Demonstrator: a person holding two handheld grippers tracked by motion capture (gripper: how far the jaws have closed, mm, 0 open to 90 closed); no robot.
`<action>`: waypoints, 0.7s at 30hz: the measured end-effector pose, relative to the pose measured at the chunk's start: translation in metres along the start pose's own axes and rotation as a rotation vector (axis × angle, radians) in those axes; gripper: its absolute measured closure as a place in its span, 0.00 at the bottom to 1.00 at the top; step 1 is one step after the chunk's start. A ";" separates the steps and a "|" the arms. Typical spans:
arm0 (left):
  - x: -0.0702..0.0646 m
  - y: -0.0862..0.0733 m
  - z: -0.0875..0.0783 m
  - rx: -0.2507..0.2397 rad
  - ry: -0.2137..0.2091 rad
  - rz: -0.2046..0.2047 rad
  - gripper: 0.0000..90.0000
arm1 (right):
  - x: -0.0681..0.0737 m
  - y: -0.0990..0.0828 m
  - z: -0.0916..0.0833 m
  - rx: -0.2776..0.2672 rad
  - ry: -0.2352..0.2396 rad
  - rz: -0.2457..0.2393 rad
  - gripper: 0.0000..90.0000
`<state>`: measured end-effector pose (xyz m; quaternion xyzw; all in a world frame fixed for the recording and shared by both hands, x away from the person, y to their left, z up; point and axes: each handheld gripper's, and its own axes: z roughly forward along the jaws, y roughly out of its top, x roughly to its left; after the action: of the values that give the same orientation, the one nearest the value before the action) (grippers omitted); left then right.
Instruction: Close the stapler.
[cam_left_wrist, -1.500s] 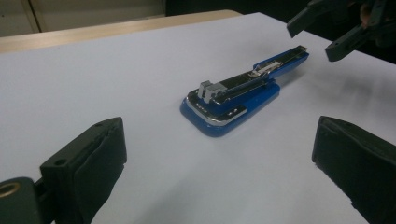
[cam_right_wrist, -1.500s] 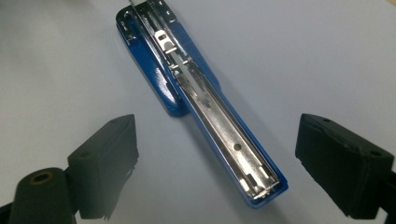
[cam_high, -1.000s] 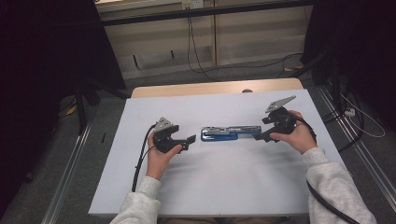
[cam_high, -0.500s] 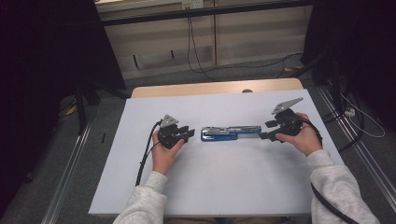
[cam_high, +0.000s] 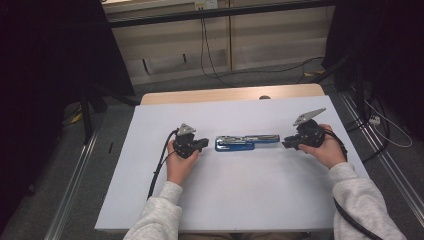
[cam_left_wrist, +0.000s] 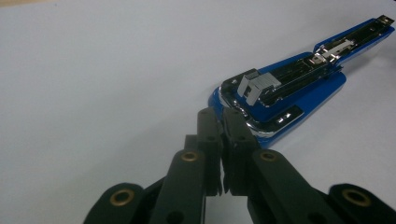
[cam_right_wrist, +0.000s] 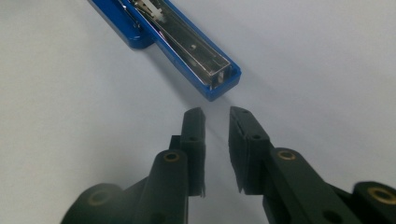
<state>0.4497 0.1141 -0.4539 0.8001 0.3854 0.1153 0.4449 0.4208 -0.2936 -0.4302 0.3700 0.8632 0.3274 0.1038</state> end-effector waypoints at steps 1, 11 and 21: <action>0.000 0.000 0.000 0.000 0.000 0.000 0.99 | 0.000 0.000 0.000 0.000 0.000 0.000 0.87; -0.004 -0.002 0.008 0.039 -0.013 0.011 1.00 | 0.001 -0.001 0.013 0.024 0.001 0.011 0.99; -0.008 -0.004 0.020 0.075 -0.014 0.033 1.00 | 0.002 -0.001 0.021 0.026 -0.001 0.012 1.00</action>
<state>0.4525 0.0970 -0.4668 0.8234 0.3729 0.1025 0.4153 0.4277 -0.2825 -0.4462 0.3765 0.8652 0.3164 0.0974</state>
